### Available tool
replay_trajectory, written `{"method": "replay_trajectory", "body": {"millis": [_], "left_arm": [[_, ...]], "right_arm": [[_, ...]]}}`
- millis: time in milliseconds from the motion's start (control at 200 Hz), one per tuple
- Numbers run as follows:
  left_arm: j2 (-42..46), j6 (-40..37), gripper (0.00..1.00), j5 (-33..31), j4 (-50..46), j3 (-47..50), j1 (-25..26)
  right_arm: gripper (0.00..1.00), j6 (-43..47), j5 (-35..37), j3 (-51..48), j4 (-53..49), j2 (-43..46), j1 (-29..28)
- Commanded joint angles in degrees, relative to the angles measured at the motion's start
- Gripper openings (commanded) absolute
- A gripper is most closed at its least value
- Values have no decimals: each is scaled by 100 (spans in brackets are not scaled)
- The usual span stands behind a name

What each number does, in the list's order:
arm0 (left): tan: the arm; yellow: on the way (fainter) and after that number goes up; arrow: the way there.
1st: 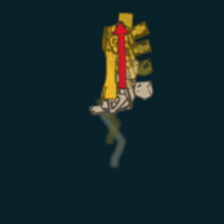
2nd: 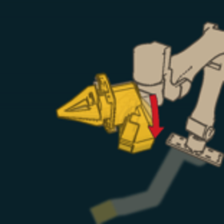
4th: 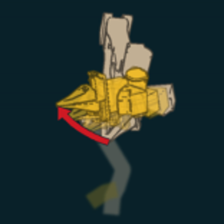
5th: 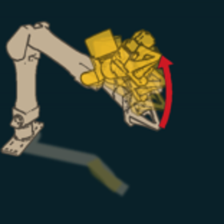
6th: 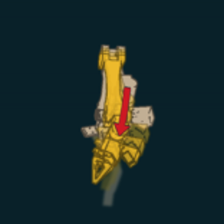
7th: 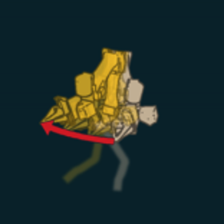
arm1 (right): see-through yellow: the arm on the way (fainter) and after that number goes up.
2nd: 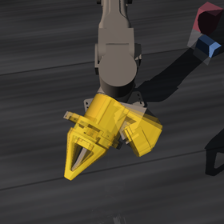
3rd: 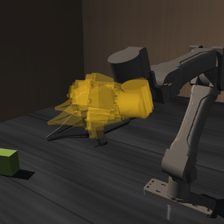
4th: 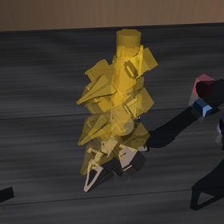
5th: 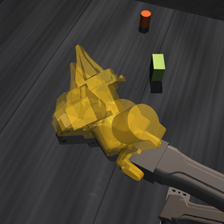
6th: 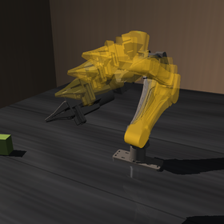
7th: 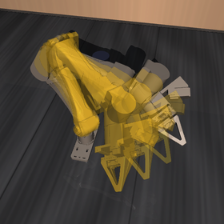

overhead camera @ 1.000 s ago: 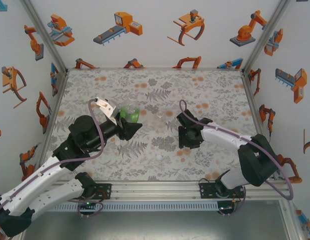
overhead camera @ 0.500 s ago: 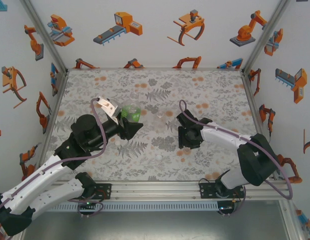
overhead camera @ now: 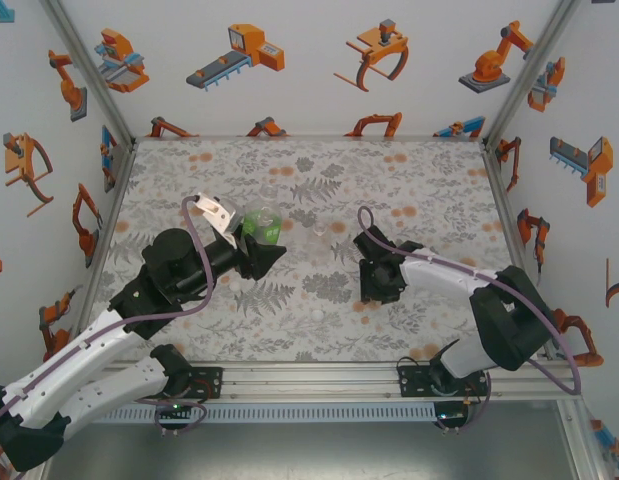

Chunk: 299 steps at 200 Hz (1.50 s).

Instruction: Screw on the bottle caps

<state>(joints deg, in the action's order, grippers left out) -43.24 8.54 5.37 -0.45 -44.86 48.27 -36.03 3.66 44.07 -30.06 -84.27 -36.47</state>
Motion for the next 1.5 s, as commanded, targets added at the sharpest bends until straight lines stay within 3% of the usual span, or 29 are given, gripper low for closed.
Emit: {"method": "replay_trajectory", "body": {"millis": [0,240,496,616,836,996,1492], "left_arm": [[66,96,0,-34,164,-31,-37],[109,122,0,-53,130,-21,-37],[79,148,0,-29,146,-32,-38],[51,166,0,-36,189,-14,-35],[50,184,0,-27,159,-31,-37],[73,218,0,-53,160,4,-37],[162,262,0,-97,126,30,-37]], "right_arm": [[40,-98,-92,-156,236,-142,35],[26,-181,-452,-288,571,-51,112],[25,-566,-1914,-897,1936,289,645],[28,-757,-2283,-1234,2325,349,990],[41,-397,-1638,-1423,1335,745,1351],[43,-180,-1216,-1193,671,923,1344],[30,-714,-2083,-1447,1885,640,1350]]}}
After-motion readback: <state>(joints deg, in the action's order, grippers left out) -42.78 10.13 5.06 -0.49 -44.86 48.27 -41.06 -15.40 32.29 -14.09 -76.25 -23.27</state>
